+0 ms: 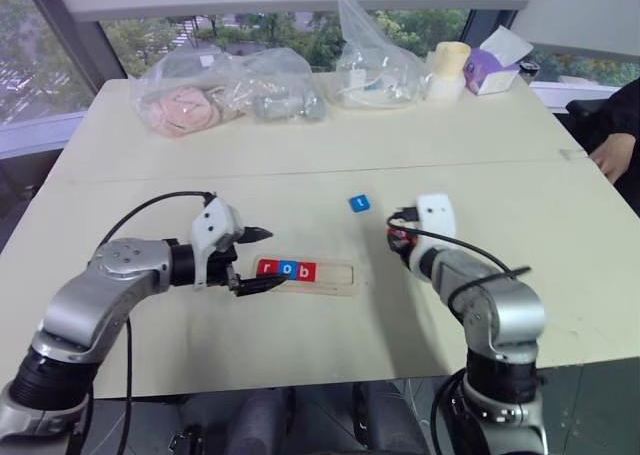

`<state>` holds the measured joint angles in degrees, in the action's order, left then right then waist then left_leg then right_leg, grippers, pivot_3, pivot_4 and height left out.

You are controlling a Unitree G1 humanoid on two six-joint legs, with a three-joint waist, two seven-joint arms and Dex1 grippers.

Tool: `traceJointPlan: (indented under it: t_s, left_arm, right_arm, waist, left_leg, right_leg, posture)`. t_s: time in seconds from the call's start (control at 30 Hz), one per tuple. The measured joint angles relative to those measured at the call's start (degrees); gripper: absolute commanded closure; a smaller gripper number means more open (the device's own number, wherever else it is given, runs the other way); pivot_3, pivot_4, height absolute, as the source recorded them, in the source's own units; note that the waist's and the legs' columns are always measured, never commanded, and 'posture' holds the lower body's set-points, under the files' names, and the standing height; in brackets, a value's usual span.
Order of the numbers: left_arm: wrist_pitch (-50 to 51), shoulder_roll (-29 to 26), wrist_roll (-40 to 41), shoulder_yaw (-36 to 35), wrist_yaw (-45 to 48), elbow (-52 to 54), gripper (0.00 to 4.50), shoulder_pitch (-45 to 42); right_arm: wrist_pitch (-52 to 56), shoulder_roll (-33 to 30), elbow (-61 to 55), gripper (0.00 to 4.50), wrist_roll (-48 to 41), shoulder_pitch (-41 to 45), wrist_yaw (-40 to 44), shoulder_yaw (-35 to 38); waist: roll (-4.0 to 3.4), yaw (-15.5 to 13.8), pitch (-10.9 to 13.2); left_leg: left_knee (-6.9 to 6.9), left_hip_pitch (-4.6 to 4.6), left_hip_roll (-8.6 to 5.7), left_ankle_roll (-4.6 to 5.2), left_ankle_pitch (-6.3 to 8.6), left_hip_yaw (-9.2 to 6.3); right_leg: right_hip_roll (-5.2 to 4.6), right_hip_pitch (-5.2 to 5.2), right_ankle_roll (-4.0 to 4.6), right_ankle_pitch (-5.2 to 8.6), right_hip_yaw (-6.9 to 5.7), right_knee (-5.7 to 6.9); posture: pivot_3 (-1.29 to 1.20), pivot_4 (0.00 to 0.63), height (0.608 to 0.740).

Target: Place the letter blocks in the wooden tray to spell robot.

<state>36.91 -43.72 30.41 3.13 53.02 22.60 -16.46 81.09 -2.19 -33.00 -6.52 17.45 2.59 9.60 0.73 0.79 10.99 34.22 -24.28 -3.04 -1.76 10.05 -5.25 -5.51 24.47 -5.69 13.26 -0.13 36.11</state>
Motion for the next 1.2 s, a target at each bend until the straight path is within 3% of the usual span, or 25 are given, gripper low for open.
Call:
traceJointPlan:
  t_s: [0.2,0.4,0.43,0.53,0.63,0.77,0.83,1.03,1.2]
  left_arm:
    - [-1.4,0.9,-1.8,2.1,1.7,-3.3,0.0,-1.6]
    - [-2.5,1.1,-2.7,2.5,3.2,-5.4,0.0,-2.5]
    - [-2.5,1.1,-2.8,2.5,3.3,-5.5,0.0,-2.5]
    - [-2.5,0.9,-2.9,2.5,3.9,-5.6,0.0,-2.4]
    - [-2.3,-0.2,-2.6,2.4,4.9,-5.6,0.0,-2.3]
    - [-0.5,-4.0,0.3,1.5,9.4,-4.0,0.0,-1.6]
    - [1.0,-5.9,2.6,1.3,12.1,-2.3,0.0,-1.6]
    - [0.8,-8.9,2.7,1.0,15.3,-1.4,0.0,-0.1]
    - [1.4,-9.2,3.1,0.4,15.3,1.6,0.0,0.8]
  right_arm:
    - [3.7,3.6,-6.5,3.34,0.8,-3.6,-2.7,0.2]
    - [2.9,4.3,-6.8,0.22,0.8,-3.9,-2.9,-0.9]
    - [2.9,4.2,-6.8,0.05,0.8,-3.9,-2.8,-1.2]
    - [1.6,2.6,-6.4,0.05,0.8,-3.9,-2.7,-1.6]
    - [-5.2,-4.3,-4.6,0.05,0.6,-4.0,0.3,-1.7]
    - [-22.7,-20.5,0.7,0.05,-3.9,-4.1,16.9,0.1]
    - [-35.0,-29.2,7.6,0.05,-7.6,-5.7,30.9,0.8]
    - [-62.5,-39.9,33.1,0.05,-7.4,-4.4,52.6,-0.9]
    - [-72.2,-42.0,45.7,0.05,-6.5,-0.1,64.1,-6.4]
  waist:
    - [-0.02,0.1,0.0]
    - [-0.01,0.1,0.0]
    - [0.0,0.1,0.0]
    - [0.02,-0.1,0.0]
    - [-0.01,0.0,0.0]
    - [0.01,0.2,0.0]
    - [0.03,0.2,0.0]
    - [0.06,0.4,0.0]
    - [0.07,0.3,0.1]
  left_leg:
    - [0.0,0.02,0.03,0.0,0.0,0.01]
    - [0.0,0.02,0.04,0.0,0.0,0.01]
    - [0.0,0.02,0.03,0.0,0.0,0.01]
    - [0.0,0.0,0.01,-0.01,0.01,0.01]
    - [0.0,-0.09,-0.01,-0.01,0.01,0.04]
    - [-0.08,-0.08,0.0,0.02,0.02,0.07]
    - [-0.07,-0.08,0.02,0.06,0.04,0.1]
    - [0.03,-0.01,0.04,0.06,0.04,0.22]
    - [0.02,-0.01,0.07,0.06,0.04,0.19]
  right_leg:
    - [-0.02,-0.02,0.01,0.01,-0.01,-0.04]
    - [-0.04,-0.04,0.01,0.0,-0.01,-0.07]
    - [-0.04,-0.05,0.01,0.0,-0.01,-0.07]
    - [-0.09,-0.06,0.0,0.01,-0.01,-0.11]
    - [-0.1,0.01,0.0,0.01,-0.01,-0.16]
    - [-0.08,-0.01,-0.04,0.03,-0.03,-0.24]
    - [-0.07,-0.05,-0.05,0.04,-0.04,-0.29]
    - [-0.08,-0.16,-0.04,0.02,-0.01,-0.31]
    - [-0.06,-0.15,-0.03,0.01,0.0,-0.28]
  posture:
    - [0.0,0.15,0.74]
    - [0.0,0.15,0.74]
    - [0.0,0.15,0.74]
    - [0.0,0.15,0.74]
    - [0.0,0.15,0.74]
    - [0.0,0.15,0.74]
    - [0.0,0.15,0.74]
    - [0.0,0.15,0.74]
    - [0.0,0.15,0.74]
